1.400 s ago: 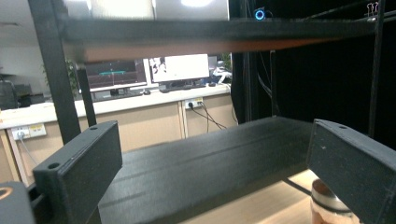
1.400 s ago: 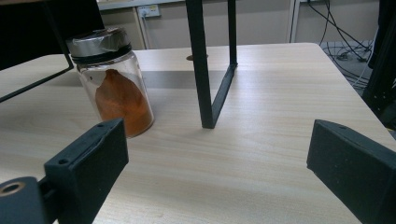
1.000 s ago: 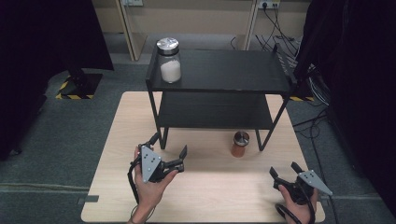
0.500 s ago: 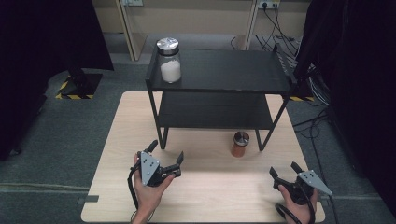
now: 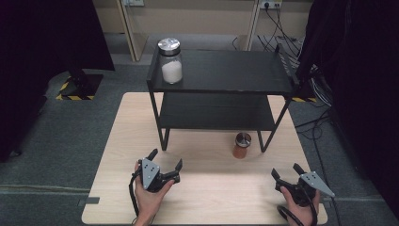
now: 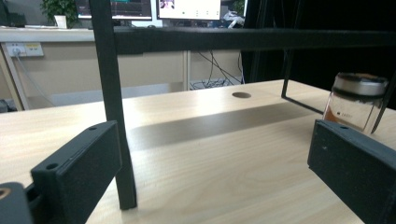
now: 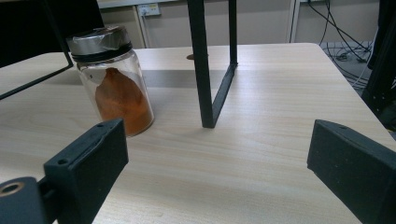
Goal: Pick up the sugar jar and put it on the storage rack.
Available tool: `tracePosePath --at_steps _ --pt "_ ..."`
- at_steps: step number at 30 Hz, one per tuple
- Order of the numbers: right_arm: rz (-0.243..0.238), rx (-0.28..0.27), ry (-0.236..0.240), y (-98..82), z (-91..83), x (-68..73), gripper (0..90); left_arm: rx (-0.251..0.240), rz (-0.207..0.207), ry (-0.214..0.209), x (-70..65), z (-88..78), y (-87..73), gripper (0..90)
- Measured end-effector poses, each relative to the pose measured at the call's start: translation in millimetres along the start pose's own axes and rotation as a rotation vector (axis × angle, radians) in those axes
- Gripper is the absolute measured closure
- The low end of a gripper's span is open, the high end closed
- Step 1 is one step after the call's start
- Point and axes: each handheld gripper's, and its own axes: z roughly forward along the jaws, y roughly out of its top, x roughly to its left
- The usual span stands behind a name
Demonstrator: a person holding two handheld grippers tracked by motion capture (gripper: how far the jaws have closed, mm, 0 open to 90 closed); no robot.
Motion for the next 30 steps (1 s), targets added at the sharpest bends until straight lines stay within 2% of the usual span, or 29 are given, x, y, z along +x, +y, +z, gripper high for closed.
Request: tracePosePath --at_steps 11,17,25,30 --pt "0.001 -0.001 0.001 -0.2 -0.1 -0.2 5.3 0.044 -0.021 -0.006 2.7 1.0 -10.8 2.3" --pt "0.008 -0.001 0.004 -0.2 0.0 -1.5 5.3 0.067 -0.019 -0.010 3.4 3.6 -15.2 2.9" --pt "0.006 0.004 0.005 0.8 0.4 -1.5 5.2 0.072 -0.021 -0.013 3.7 4.2 -14.7 2.8" --pt "0.009 0.004 0.005 0.8 0.4 -1.8 5.2 0.071 -0.008 -0.011 2.1 3.6 -15.0 2.9"
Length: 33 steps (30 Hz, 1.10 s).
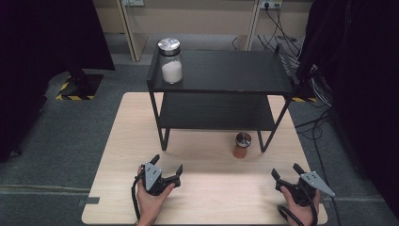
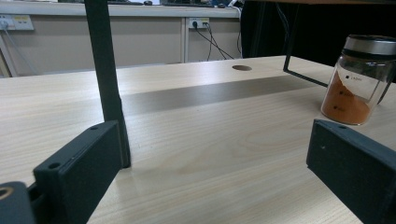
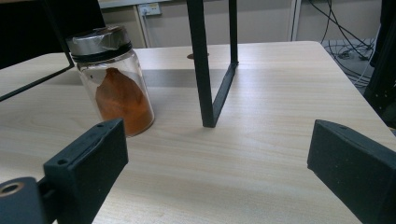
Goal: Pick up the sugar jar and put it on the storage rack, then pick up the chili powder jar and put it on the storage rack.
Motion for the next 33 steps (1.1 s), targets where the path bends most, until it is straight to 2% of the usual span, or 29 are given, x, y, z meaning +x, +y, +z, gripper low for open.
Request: tracePosePath --at_steps 21,27,33 --pt "-0.019 0.004 0.000 0.5 0.3 1.8 4.9 0.007 -0.001 -0.003 0.1 0.7 1.3 2.9" --pt "-0.042 0.007 -0.007 1.0 0.9 5.0 4.9 0.005 -0.012 -0.003 0.9 0.6 1.0 2.9" --pt "-0.046 -0.024 0.009 -3.4 2.5 9.6 4.5 0.006 -0.004 -0.002 0.1 0.4 1.0 3.0"
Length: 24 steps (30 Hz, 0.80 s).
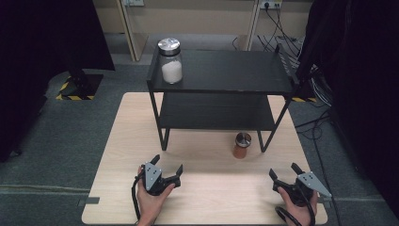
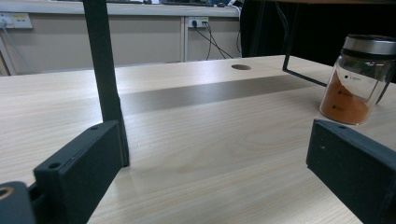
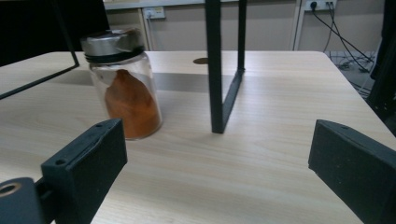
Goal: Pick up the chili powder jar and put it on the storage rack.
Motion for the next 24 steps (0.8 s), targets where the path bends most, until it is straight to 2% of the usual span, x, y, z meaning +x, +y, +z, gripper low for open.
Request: tracePosePath --at_steps 9,15,24 --pt "-0.027 -0.034 0.059 5.6 5.6 7.2 4.2 0.003 0.006 -0.002 -0.7 0.7 0.6 3.0" --pt "-0.057 -0.013 0.122 10.2 23.5 14.7 4.1 0.002 -0.002 -0.001 -0.1 0.7 0.5 3.1" --pt "-0.076 -0.002 0.160 19.1 53.2 26.4 4.1 0.002 -0.001 -0.005 -0.5 1.3 0.5 3.1"
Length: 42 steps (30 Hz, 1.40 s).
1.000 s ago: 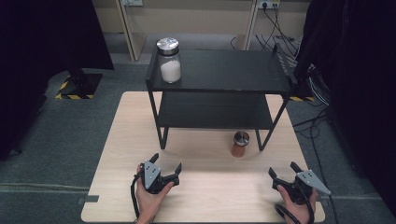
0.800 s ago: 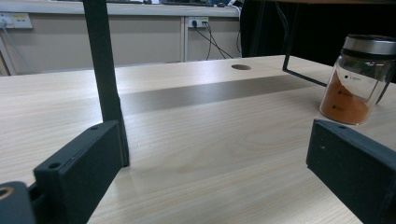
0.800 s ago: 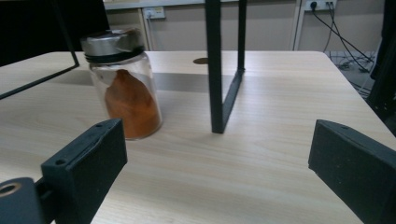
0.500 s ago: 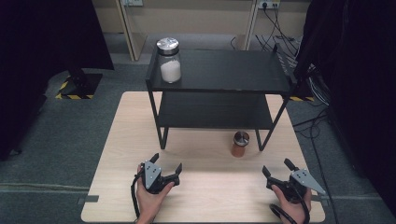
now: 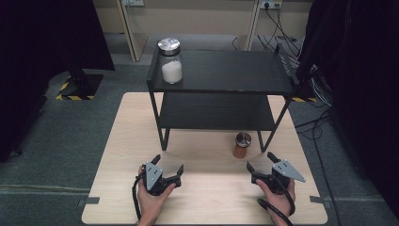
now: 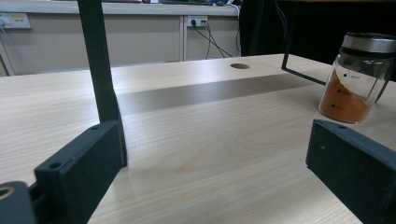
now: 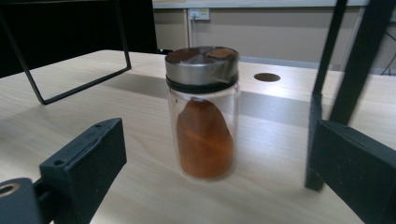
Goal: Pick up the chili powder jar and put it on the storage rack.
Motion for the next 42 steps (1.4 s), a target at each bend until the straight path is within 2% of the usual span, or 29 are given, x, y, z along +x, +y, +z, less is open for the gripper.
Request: tracePosePath --at_steps 17,28,35,42 --pt "-0.012 0.063 0.029 17.9 48.0 0.3 4.1 -0.003 0.004 -0.001 -0.6 -0.4 -0.6 3.2" --pt "-0.012 0.107 0.035 26.7 69.5 -1.3 6.5 -0.003 0.007 0.000 -1.1 -0.3 -0.5 3.1" --pt "-0.012 0.124 0.024 27.1 78.1 -0.3 12.1 -0.003 0.008 0.000 -1.0 -0.4 -0.6 3.1" --pt "-0.025 0.122 0.012 25.2 80.4 0.1 22.1 -0.002 0.009 -0.001 -1.1 -0.3 -0.4 3.1"
